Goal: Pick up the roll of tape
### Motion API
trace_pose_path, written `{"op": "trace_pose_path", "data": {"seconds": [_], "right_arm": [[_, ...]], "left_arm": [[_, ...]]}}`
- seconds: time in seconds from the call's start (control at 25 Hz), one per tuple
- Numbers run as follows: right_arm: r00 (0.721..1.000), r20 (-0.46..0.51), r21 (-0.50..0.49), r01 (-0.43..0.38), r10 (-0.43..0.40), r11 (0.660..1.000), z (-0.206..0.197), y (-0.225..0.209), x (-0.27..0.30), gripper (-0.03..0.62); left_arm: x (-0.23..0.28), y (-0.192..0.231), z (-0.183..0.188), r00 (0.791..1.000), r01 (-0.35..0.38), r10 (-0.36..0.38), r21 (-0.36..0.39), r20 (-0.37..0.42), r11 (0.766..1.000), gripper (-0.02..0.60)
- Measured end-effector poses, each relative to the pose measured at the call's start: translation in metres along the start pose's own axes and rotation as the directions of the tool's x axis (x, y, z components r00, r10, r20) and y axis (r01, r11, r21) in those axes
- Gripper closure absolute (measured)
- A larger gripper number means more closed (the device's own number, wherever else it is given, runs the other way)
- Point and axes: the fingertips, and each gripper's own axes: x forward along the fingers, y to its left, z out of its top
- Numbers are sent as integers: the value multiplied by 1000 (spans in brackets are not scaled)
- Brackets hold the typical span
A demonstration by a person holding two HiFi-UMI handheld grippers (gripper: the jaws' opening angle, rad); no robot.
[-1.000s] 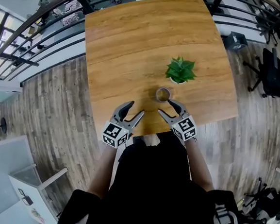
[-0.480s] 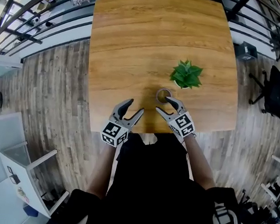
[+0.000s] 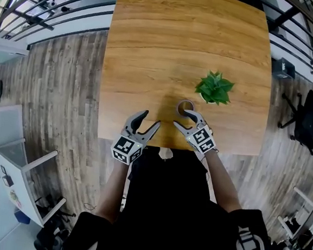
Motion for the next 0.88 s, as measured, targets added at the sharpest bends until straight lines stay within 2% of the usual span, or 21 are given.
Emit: {"op": "trace_pose_path", "data": {"seconds": [0.32,0.6,0.76,0.88], "right_arm": [[996,-86,-40,-35,31,999,-19,1,10,355],[982,-188,-103,-26,6,994,-43,-1,18,379],[977,-209,-151,-3,-29,989,-47,-7,23,416],[973,-227,-147,2,-36,989,-50,-9,27,414]], "left_arm": [[0,4,-2,999,-39,39,-11,4,999,337],[-2,1,-4,999,-52,52,-35,9,998,337],[-5,2,-6,999,-50,51,-41,12,998,337],[-6,4,-9,999,-48,48,-53,4,997,337]]}}
